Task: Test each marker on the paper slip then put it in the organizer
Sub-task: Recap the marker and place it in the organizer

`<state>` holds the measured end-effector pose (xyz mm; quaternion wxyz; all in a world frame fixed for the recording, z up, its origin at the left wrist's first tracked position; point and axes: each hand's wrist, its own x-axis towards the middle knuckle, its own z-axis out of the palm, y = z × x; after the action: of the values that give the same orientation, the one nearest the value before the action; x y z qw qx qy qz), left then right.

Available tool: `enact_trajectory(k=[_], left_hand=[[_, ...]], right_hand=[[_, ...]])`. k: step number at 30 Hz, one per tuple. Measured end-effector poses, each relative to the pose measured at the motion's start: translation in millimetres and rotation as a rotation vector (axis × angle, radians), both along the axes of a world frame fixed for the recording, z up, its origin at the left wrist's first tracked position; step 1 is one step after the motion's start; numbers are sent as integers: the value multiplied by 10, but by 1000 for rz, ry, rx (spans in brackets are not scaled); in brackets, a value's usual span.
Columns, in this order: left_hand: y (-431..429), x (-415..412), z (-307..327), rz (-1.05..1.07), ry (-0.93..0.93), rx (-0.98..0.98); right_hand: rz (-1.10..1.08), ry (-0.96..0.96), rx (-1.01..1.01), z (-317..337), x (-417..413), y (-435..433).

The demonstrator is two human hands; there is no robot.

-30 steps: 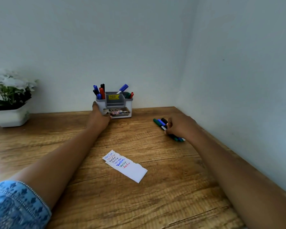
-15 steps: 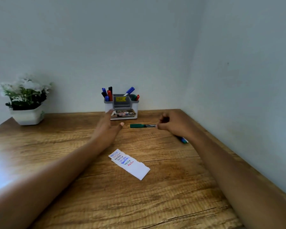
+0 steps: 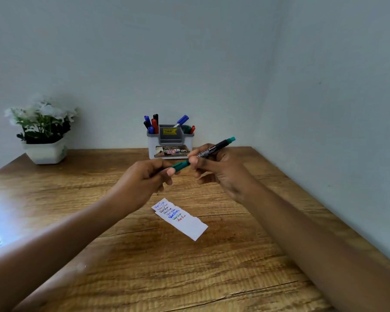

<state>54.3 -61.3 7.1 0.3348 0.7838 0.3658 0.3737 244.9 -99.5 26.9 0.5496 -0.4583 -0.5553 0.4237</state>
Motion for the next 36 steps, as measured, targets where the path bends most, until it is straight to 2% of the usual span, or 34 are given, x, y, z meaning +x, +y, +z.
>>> enact_trajectory(k=[4,10,13,21,22,24,26,30,33,36], left_hand=[[-41,18,37,57,37,61],[-149,87,74,171,100,360],[-140,129,60,170,98,355],[-53,198,13,137,42,189],[-61,185,-1,136,40,168],[-79,113,-51,129,66,165],[-136,47,-66,111,101,215],[-52,76,-55,120,32,220],[55,-31,-129,117,170,314],[58,-240,-105,-63,196,476]], right_hand=[[-75,88,14,-47,-124,2],[-221,230,-40,-39,-175,50],[-263,248,-48,-77,-174,82],[-340,231,-81,-114,-188,167],[-392,263,-108,-97,-116,214],[-575,475,-138,18,220,266],[-714,617,-73,120,648,232],[-524,547,-93,22,542,167],[-457,384,-91,-54,226,179],[-435,267,-107,-147,193,75]])
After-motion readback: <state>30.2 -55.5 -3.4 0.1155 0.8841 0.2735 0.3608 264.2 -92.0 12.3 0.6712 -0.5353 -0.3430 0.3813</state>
